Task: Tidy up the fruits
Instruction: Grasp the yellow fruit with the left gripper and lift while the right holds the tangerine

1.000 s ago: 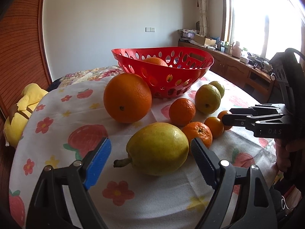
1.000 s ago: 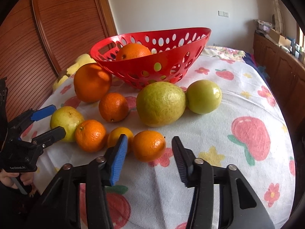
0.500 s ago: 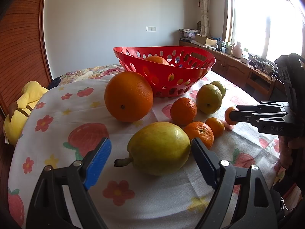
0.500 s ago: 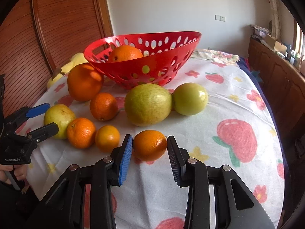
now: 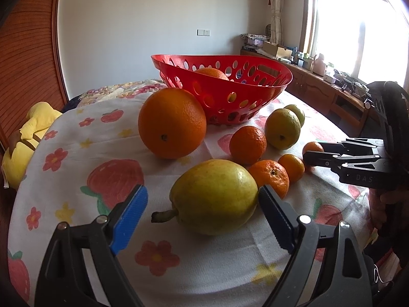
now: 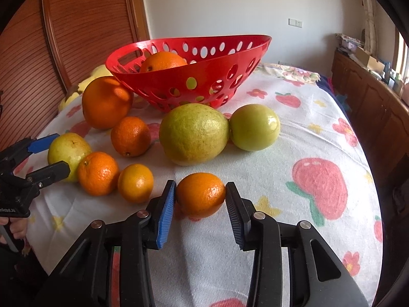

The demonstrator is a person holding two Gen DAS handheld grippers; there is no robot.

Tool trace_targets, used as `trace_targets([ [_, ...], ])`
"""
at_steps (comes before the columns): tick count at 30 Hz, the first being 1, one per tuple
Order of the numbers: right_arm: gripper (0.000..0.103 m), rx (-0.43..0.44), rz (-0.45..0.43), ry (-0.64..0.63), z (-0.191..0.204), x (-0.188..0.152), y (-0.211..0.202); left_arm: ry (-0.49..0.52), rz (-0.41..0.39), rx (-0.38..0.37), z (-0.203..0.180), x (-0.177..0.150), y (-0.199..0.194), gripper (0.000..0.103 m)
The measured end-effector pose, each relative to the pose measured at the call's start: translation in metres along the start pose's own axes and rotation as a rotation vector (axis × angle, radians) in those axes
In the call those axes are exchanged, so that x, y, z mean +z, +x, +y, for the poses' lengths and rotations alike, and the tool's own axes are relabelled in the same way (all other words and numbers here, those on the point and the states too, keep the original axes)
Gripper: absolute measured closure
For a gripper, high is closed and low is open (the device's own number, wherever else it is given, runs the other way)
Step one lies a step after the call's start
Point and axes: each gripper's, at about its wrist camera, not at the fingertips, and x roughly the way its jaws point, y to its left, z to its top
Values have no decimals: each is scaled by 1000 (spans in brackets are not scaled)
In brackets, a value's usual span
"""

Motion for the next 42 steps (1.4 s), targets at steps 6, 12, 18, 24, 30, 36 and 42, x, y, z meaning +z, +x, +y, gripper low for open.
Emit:
trace_targets([
  [6, 64, 13, -3, 2, -2, -1, 0, 22, 45, 20, -4, 1, 7, 13],
  [12, 64, 13, -3, 1, -2, -1, 0, 43, 64, 20, -8, 0, 11, 19],
  [18, 64, 17, -1, 5, -2, -1, 0, 39, 48, 23, -7, -1, 8, 21],
  [24, 64, 14, 3, -1, 0, -2, 2, 50, 30, 39, -8, 1, 6, 31],
  [30, 64, 14, 3, -1, 0, -2, 2, 40, 81, 31, -5, 3, 14, 29],
  [36, 64, 14, 4, -2, 1, -2, 2, 42, 64, 26, -7, 1, 12, 35],
  [42, 64, 12, 5, -6, 1, -2, 2, 20, 48, 10, -2, 2, 7, 36],
])
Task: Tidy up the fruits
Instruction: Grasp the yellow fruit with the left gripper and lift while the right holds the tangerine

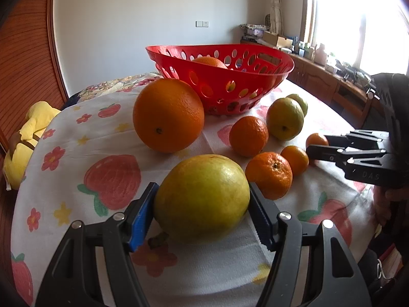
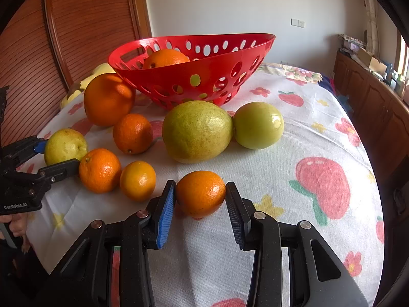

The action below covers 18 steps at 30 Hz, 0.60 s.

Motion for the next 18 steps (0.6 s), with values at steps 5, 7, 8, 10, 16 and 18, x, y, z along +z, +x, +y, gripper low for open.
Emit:
trace_targets([
  [5, 64, 0, 0, 0, 0, 0, 0, -11, -17, -12, 2, 1, -10, 36],
  [7, 64, 0, 0, 0, 0, 0, 0, -12, -30, -15, 2, 3, -16, 36],
  [8, 64, 0, 0, 1, 0, 0, 0, -13, -38, -17, 2, 5, -18, 36],
  [10, 64, 1, 0, 1, 0, 0, 0, -11, -56, -21, 1, 9, -25, 36],
  [16, 64, 0, -1, -1, 0, 0, 0, 3, -93, -28, -3, 20, -41, 36],
  [18, 64, -3, -2, -1, 0, 0, -1, 9, -101, -32, -4, 25, -44, 36],
])
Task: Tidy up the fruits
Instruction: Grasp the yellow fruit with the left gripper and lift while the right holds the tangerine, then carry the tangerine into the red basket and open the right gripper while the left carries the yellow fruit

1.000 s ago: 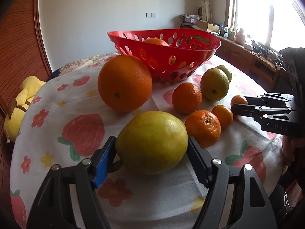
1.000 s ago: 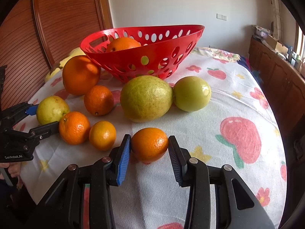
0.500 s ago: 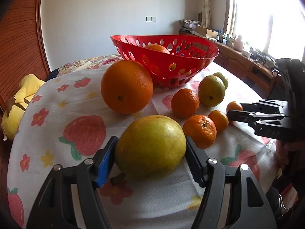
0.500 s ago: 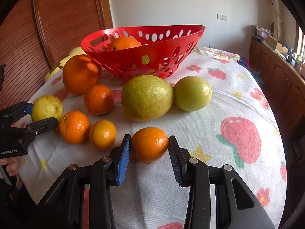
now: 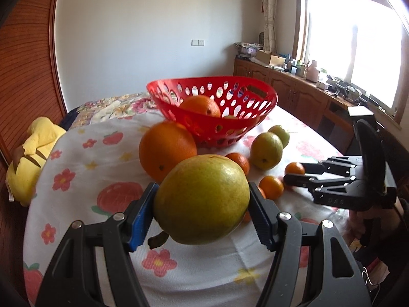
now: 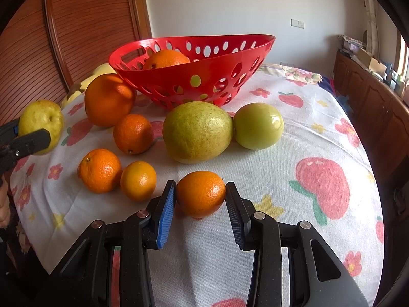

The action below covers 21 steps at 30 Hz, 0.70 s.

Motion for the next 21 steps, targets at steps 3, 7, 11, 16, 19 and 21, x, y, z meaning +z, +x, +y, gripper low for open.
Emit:
trace_targets([
  [3, 64, -2, -1, 0, 0, 0, 0, 6, -10, -1, -1, 6, -2, 36],
  [7, 64, -9, -7, -2, 1, 0, -3, 8, -21, -1, -1, 14, -2, 36],
  [11, 64, -13, -18, -7, 3, 0, -9, 18, -34, 1, 0, 22, -1, 36],
  [16, 64, -7, -48, 4, -1, 6, -21, 24, -51, 4, 2, 34, 1, 36],
  [19, 64, 2, -74, -15, -1, 16, -32, 24, -69, 2, 2, 42, -1, 36],
  [21, 64, 14, -97, -27, 0, 25, -39, 29, -78, 5, 3, 48, -1, 36],
])
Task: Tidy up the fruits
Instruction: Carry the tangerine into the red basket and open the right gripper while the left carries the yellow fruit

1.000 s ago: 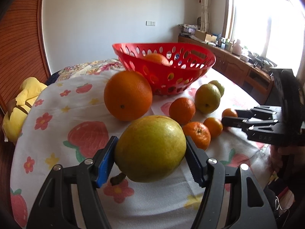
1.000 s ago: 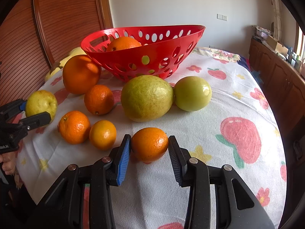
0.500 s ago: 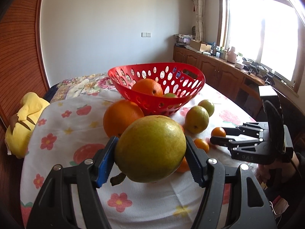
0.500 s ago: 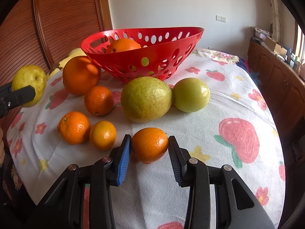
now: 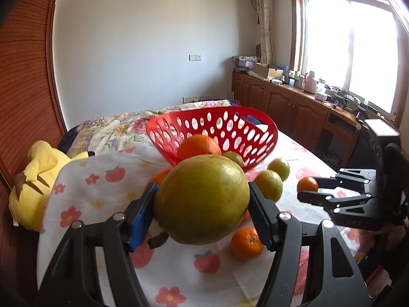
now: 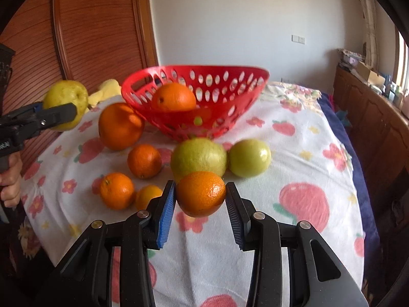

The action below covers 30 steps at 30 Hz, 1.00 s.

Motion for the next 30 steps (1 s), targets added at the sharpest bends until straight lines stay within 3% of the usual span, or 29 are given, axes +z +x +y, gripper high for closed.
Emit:
trace_targets([
  [7, 64, 18, -67, -46, 1, 44, -4, 10, -12, 10, 5, 20, 8, 36],
  [15, 64, 10, -63, -90, -8, 91, 33, 21, -7, 24, 10, 49, 29, 36],
  [30, 64, -1, 17, -138, -14, 110, 93, 33, 21, 25, 20, 69, 72, 36],
])
